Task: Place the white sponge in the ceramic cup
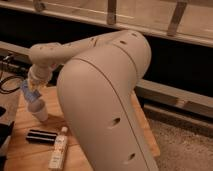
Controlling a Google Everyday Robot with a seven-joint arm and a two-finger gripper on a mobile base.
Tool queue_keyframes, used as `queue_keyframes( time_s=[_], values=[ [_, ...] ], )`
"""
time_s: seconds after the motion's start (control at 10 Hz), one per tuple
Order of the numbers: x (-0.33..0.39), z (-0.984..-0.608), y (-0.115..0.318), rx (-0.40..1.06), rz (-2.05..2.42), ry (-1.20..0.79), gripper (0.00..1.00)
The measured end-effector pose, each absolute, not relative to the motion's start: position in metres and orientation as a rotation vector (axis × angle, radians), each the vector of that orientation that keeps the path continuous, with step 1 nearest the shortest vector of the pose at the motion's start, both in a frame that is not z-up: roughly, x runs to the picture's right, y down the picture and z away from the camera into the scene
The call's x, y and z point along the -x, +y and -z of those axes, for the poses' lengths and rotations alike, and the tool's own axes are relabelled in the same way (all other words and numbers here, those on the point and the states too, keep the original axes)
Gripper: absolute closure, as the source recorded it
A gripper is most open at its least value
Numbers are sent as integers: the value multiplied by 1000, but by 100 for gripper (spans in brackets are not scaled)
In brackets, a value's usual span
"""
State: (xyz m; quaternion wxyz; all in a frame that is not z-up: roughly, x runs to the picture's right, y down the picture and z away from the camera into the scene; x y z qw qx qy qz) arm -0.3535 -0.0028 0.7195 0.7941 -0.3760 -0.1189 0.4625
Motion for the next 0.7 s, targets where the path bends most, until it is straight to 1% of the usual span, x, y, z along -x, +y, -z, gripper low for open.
queue_keyframes(
  time_s=[0.1, 0.2, 0.4, 0.7],
  values=[
    [353, -724, 0, 806, -1006, -262, 99],
    [351, -733, 7, 809, -1027, -271, 100],
    [347, -750, 23, 817, -1064, -289, 100],
    [348, -754, 29, 817, -1090, -316, 100]
  ],
)
